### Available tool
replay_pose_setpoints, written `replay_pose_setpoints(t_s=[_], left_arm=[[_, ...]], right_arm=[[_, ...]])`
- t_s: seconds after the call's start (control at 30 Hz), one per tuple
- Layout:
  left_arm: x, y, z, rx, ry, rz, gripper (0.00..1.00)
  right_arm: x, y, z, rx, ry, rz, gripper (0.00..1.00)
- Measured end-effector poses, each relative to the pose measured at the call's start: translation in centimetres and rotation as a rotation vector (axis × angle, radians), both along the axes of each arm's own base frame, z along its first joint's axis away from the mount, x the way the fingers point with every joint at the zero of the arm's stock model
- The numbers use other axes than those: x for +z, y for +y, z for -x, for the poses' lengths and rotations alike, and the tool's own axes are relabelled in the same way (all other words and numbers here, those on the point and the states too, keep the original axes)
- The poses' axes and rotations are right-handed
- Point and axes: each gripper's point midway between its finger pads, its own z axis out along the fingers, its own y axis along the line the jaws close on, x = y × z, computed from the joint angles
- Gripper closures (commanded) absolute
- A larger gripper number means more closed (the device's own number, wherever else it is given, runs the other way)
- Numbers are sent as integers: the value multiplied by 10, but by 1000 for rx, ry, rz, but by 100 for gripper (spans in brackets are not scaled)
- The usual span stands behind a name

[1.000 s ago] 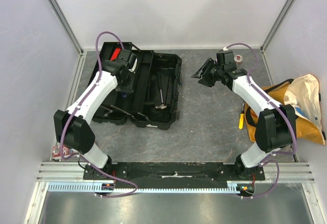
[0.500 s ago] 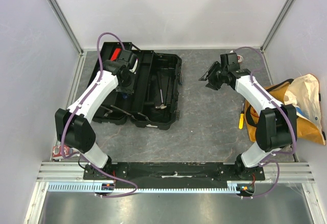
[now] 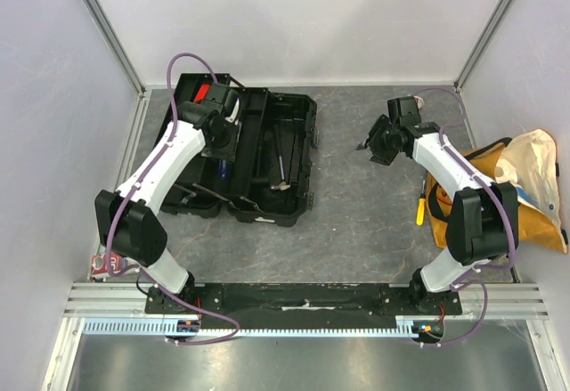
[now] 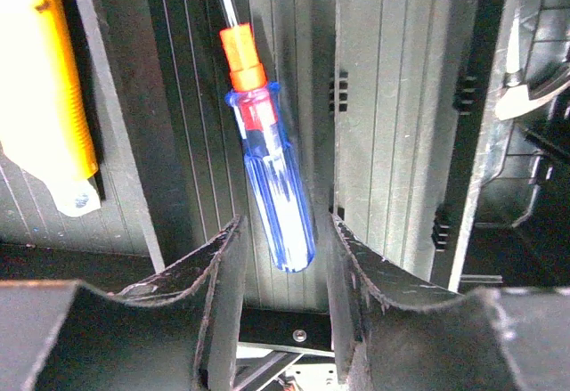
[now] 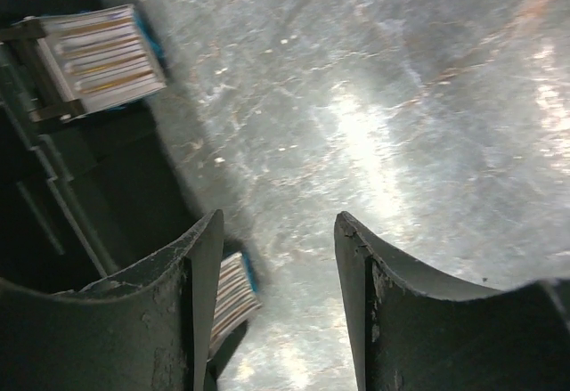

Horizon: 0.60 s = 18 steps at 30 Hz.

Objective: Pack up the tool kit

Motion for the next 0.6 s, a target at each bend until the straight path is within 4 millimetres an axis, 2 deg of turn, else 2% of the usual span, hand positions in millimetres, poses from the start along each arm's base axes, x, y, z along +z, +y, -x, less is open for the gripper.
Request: replay_pose_setpoints(t_s=[0.2,0.43,0.6], left_arm=[[20,-10,-5,-19,-55,63,55],[64,-29,-5,-75,-191,207,55],[88,-40,-6,-112,-268,283,55]], right_arm=[[-19,-40,13,-31,45,194,26],[-62,-110,55,-145,214,422,22],[-72,-140,77,-216,290,506,23]])
